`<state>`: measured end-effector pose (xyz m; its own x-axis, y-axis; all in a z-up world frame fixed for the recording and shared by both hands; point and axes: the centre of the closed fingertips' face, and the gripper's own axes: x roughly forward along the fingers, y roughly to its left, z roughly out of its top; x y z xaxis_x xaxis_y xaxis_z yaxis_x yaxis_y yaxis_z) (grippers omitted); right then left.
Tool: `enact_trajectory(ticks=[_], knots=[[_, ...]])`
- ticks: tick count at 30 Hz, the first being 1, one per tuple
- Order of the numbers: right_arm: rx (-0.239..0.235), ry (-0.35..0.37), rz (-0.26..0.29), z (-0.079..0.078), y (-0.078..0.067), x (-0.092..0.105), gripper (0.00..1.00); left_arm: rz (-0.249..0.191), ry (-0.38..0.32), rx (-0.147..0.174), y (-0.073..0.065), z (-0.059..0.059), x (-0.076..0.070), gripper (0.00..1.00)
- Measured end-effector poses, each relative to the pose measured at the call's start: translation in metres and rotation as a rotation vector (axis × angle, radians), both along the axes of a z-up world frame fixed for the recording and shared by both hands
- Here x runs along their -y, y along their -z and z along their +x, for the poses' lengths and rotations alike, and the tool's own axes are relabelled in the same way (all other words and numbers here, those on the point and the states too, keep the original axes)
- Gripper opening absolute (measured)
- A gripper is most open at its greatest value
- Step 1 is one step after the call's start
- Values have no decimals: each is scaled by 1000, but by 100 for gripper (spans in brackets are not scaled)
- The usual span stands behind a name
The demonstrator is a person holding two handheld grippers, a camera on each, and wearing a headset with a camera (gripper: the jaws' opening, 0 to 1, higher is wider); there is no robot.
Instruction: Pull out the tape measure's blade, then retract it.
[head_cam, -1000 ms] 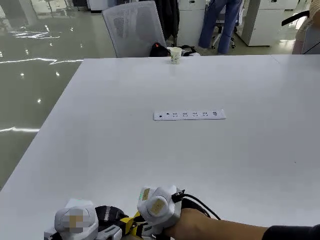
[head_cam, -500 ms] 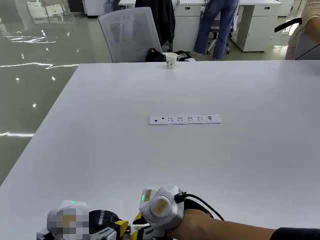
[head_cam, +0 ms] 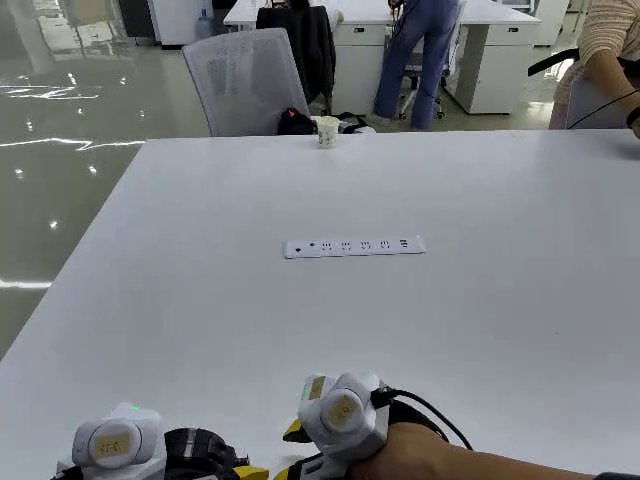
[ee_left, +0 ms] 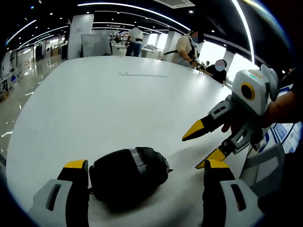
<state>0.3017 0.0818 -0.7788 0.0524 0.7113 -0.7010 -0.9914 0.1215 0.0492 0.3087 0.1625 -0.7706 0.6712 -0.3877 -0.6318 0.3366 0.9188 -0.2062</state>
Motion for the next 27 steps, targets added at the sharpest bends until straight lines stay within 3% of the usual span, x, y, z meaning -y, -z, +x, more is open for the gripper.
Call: enact_trajectory(ticks=[2, 4, 6, 9, 10, 17, 20, 23, 27], knots=[[-5, 20, 5, 0, 0, 8, 34, -4, 11, -3, -2, -3, -1, 99], [-10, 41, 8, 1, 1, 16, 34, -35, 27, -33, -1, -9, -1, 99], [-13, 57, 11, 1, 0, 23, 35, -63, 62, -26, -4, -12, 3, 99], [-17, 79, 16, 0, 0, 35, 36, -14, 106, 11, -8, -15, -2, 99], [-19, 85, 17, 0, 0, 38, 37, -22, 110, 12, -10, -17, 0, 99], [-7, 98, 17, 0, -3, 62, 45, 20, 157, 11, -8, -25, -5, 99], [-5, 115, 19, 2, -4, 71, 50, 4, 154, 17, -9, -26, -10, 99], [4, 122, 12, 2, -3, 82, 50, 23, 156, 16, -8, -28, -17, 99], [-17, 170, 17, 4, -1, 101, 52, 46, 170, 3, -2, -32, -26, 99]])
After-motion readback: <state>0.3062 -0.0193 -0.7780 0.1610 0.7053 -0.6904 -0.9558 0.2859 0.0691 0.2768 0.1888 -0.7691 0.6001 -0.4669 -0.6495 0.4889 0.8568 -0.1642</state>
